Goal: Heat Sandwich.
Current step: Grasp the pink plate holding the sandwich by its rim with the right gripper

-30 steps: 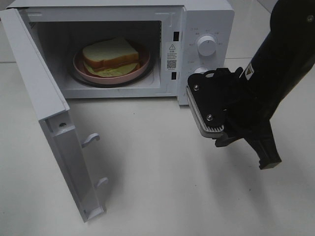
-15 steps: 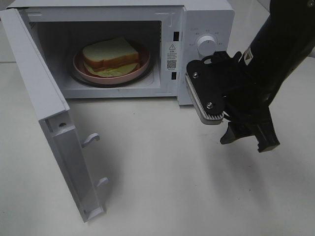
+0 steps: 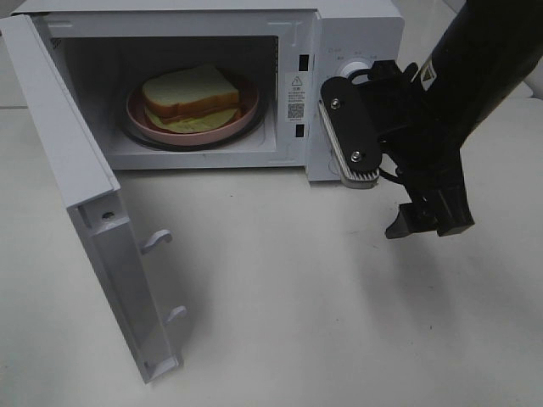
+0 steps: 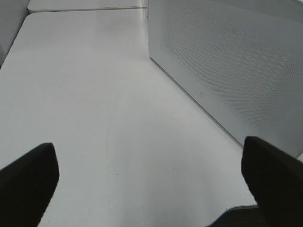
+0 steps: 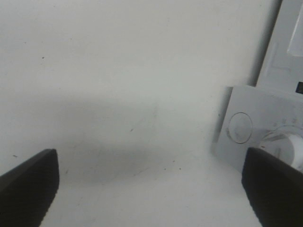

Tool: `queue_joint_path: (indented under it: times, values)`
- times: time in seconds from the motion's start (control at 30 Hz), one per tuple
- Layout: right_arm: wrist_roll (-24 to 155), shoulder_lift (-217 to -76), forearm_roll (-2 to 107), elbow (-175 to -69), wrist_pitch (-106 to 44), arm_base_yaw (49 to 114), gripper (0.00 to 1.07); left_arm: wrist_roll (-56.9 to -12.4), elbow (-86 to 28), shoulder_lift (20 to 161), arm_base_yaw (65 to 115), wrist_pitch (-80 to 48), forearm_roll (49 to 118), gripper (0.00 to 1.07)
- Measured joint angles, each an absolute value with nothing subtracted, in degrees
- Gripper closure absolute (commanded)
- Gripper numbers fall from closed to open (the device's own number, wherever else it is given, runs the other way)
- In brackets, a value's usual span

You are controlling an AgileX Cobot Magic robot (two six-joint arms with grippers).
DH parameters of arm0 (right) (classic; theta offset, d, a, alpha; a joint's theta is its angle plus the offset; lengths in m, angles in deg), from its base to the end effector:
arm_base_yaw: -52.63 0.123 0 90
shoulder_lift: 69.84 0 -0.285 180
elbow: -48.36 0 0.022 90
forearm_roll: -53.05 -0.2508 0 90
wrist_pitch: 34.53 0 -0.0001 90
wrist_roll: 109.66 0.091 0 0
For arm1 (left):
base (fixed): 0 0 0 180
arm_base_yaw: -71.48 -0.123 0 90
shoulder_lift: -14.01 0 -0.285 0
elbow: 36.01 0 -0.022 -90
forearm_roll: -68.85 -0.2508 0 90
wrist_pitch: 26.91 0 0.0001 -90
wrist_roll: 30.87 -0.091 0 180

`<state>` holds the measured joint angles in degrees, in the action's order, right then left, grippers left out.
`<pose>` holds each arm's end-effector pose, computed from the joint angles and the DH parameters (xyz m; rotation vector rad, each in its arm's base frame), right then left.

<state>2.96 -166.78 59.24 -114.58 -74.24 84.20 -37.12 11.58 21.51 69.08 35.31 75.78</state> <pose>0.2698 0.1584 0.2427 -2.1221 1.6943 -0.3092 -0.0086 -0.0101 0.2804 0.0776 2.0404 -0.0503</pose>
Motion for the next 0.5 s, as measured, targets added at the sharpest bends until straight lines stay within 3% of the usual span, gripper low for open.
queue_joint_path:
  times: [0.5]
  values:
    - [2.7,-166.8,61.6,-114.9,-64.2,86.8,0.14,-37.1,11.6,21.5,69.1,35.3,75.8,0.09]
